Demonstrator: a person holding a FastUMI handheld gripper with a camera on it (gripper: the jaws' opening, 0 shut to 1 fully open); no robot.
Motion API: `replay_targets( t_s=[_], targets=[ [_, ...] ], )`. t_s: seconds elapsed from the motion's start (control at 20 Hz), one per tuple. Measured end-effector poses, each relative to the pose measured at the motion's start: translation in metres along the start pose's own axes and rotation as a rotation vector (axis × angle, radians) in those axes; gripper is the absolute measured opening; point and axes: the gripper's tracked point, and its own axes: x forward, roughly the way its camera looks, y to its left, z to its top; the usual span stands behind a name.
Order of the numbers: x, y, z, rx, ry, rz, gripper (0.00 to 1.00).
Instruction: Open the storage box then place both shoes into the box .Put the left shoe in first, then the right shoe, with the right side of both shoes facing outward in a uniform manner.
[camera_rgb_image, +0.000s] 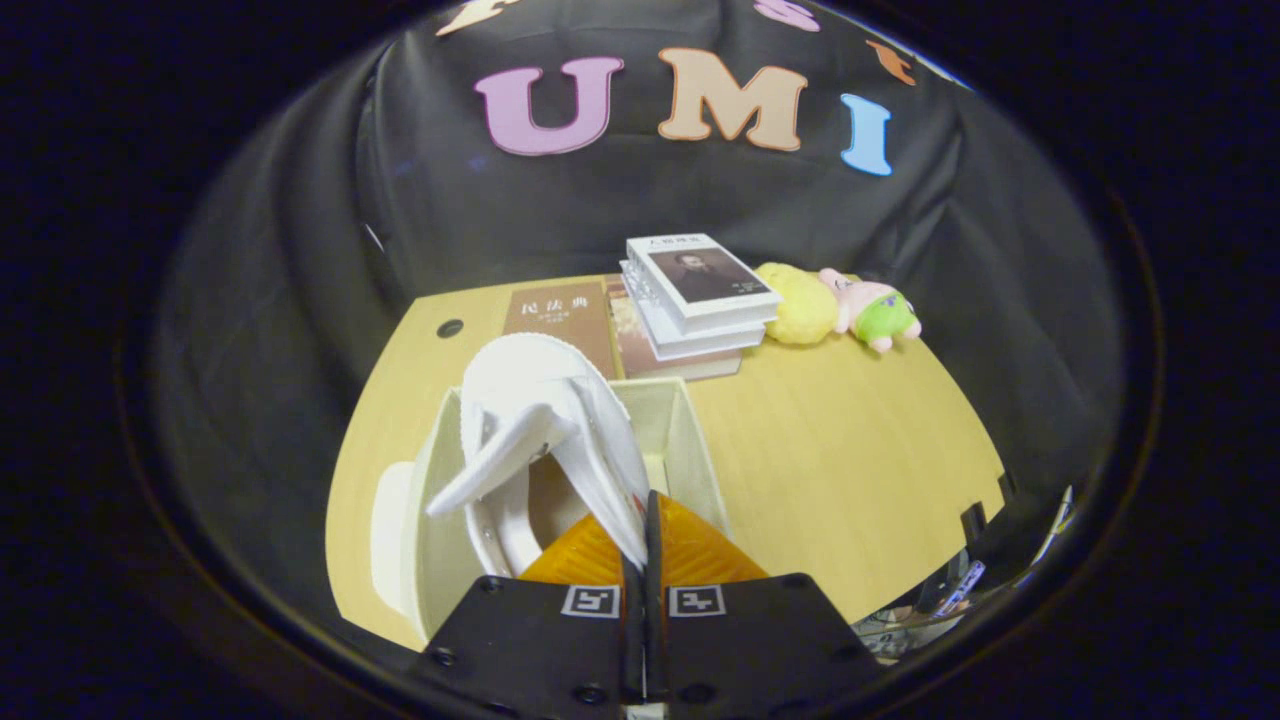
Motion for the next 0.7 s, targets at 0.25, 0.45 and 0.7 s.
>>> replay_targets(
  t_s=[0.25,0.45,0.7],
  targets=[
    [0.036,0.001,-0.025,-0.008,0.091,-0.041,0.04],
    [0.04,-0.015,-0.045,0.004,0.162,-0.084,0.04],
    [0.043,-0.033,-0.065,-0.039,0.246,-0.146,0.05]
  ],
)
